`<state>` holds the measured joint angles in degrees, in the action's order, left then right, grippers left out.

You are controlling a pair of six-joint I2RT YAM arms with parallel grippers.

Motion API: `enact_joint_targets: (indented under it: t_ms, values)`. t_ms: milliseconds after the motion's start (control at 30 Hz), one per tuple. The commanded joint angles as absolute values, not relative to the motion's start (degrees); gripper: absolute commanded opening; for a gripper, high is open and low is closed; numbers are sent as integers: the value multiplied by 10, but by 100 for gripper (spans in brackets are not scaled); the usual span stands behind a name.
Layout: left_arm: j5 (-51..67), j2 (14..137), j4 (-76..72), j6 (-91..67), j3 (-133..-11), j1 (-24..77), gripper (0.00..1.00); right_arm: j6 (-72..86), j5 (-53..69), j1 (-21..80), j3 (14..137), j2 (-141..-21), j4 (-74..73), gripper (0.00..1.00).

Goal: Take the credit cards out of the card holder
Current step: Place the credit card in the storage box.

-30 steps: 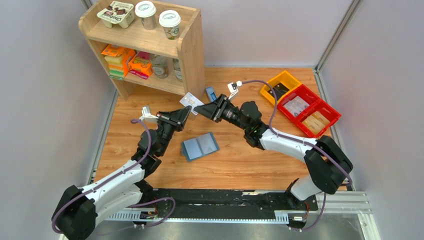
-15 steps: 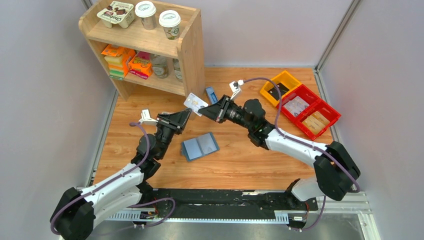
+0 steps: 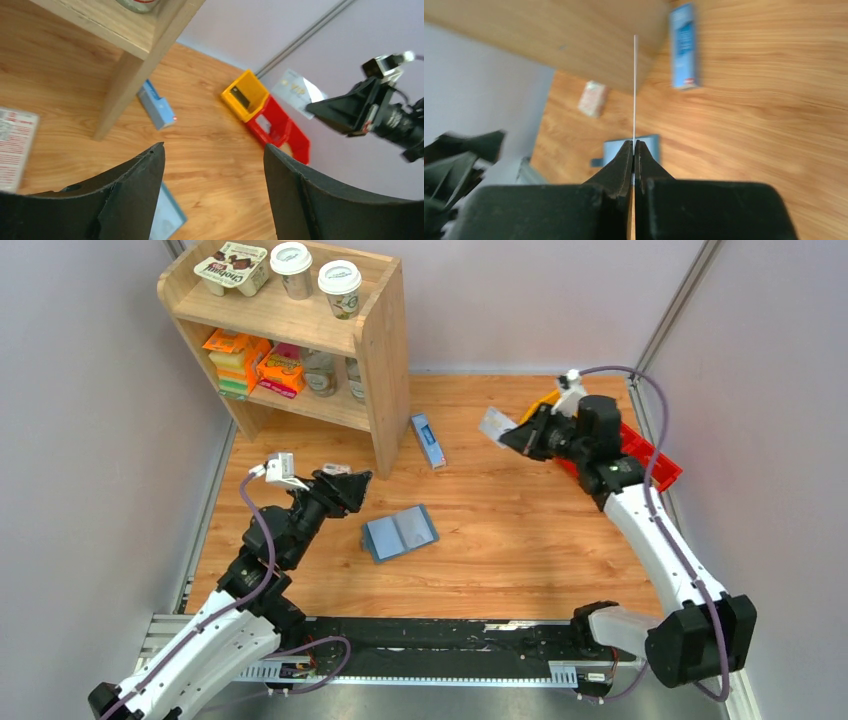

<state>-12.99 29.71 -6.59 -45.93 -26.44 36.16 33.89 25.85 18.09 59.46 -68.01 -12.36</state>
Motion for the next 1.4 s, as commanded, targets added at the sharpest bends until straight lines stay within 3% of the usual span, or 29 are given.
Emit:
enact_joint_targets:
  t_ms: [0, 167, 333, 633, 933, 1167, 1367]
  values:
    - [-126, 292, 68, -302, -308, 358, 82, 227, 251, 56, 648, -660, -339, 0]
    - [-136, 312, 123, -266, -332, 348, 89, 209, 174, -70, 682, -685, -424, 0]
    - [-116, 337, 149, -250, -332, 321, 91, 197, 120, -128, 700, -735, -427, 0]
    - [-91, 422, 202, -227, -372, 311, 91, 168, 149, -168, 784, -902, -423, 0]
    - [-87, 421, 202, -219, -373, 308, 92, 140, 192, -170, 908, -1055, -463, 0]
    - [-87, 419, 200, -222, -372, 309, 100, 119, 181, -171, 1002, -1150, -533, 10]
    - [-83, 422, 206, -226, -374, 308, 100, 127, 70, -170, 1018, -1125, -545, 34]
